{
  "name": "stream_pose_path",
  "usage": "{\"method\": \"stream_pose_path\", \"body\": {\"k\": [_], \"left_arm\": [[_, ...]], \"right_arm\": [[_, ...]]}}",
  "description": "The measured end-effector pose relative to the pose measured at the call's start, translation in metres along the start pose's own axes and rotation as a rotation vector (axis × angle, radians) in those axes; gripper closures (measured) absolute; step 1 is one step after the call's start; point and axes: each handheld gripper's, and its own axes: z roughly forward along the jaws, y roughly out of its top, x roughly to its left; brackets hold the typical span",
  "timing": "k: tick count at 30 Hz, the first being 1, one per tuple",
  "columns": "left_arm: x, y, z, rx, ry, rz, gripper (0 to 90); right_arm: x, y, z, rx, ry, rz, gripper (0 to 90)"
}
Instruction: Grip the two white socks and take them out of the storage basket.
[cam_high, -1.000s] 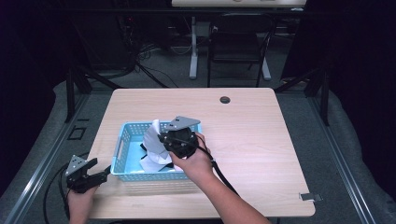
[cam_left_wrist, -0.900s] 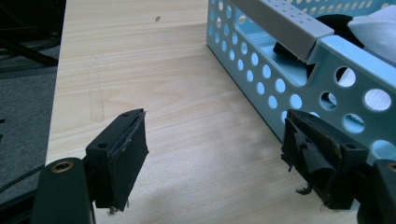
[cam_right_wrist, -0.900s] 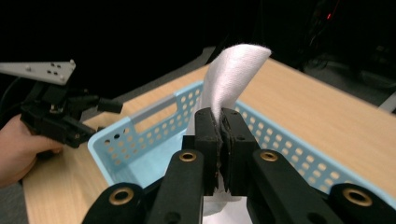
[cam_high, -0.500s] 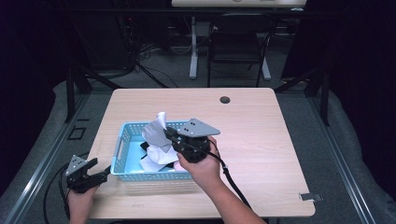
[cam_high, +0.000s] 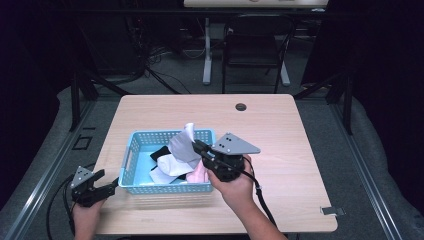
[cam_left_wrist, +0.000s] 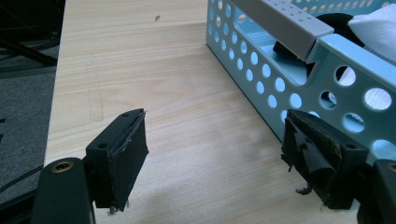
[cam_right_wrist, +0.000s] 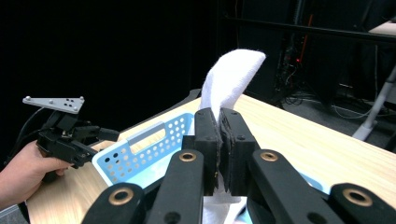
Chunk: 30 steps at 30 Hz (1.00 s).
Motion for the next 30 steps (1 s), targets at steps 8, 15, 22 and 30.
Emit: {"method": "stream_pose_path", "body": {"k": [8, 15, 22, 30], "left_arm": [[0.000, 0.000, 0.000, 0.001, 0.001, 0.001, 22.2], [-0.001, 0.000, 0.001, -0.004, 0.003, 0.001, 22.2], [-0.001, 0.000, 0.001, -0.003, 0.005, 0.002, 22.2], [0.000, 0.000, 0.000, 0.000, 0.003, 0.002, 22.2]], "right_arm": [[-0.016, -0.009, -0.028, -0.002, -0.054, 0.026, 86.4], [-0.033, -0.019, -0.053, -0.008, -0.121, 0.052, 86.5], [-0.044, -0.025, -0.070, -0.005, -0.169, 0.064, 86.5], [-0.053, -0.036, -0.082, 0.005, -0.212, 0.076, 86.5]]}}
